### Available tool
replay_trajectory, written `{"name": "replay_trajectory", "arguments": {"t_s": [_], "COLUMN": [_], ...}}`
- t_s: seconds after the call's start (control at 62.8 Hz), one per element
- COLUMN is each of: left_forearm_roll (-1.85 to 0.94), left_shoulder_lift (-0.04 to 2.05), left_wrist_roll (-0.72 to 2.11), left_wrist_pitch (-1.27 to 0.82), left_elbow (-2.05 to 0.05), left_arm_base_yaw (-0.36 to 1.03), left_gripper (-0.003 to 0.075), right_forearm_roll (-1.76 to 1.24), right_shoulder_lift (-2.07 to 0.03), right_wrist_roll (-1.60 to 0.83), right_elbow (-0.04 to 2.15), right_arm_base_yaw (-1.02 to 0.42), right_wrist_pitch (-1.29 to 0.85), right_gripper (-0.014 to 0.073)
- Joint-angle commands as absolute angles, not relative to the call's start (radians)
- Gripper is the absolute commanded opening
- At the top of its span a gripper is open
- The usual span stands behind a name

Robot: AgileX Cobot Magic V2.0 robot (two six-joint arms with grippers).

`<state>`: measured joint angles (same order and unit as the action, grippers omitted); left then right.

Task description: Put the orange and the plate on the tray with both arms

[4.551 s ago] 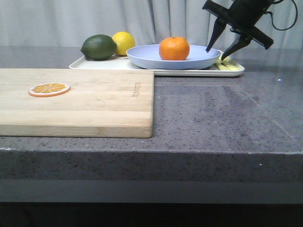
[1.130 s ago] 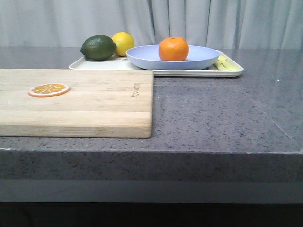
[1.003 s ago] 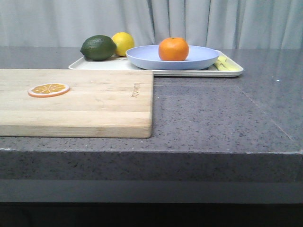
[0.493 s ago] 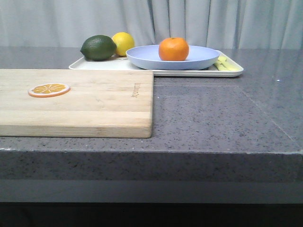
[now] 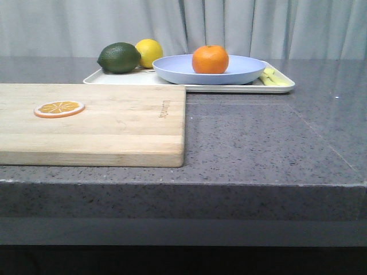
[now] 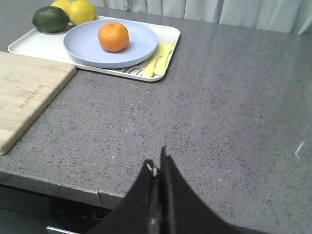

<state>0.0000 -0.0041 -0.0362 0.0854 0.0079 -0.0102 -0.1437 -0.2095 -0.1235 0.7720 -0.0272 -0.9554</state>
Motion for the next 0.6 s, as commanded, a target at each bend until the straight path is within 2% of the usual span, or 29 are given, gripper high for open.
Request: {"name": "replay_trajectory", "arguments": {"t_s": [0.0, 0.589], "left_forearm_roll": [-0.011, -0.03], "left_shoulder_lift": [-0.025, -0.025], "left_wrist_roll": [-0.059, -0.06], "left_wrist_pitch": [0.16, 0.143], "left_elbow": [0.035, 0.035], "left_arm_base_yaw": [-0.01, -0.002], "left_gripper": [-0.002, -0.002], "right_forearm_roll": [-0.141, -0.141], "right_shoulder_lift": [-0.228, -0.228], "right_wrist_roll": [-0.132, -0.132], "right_elbow": [0.792, 0.792], "right_arm_base_yaw": [-0.026, -0.026], "right_wrist_pitch": [-0.882, -0.882], "right_gripper": [-0.0069, -0.0069]}}
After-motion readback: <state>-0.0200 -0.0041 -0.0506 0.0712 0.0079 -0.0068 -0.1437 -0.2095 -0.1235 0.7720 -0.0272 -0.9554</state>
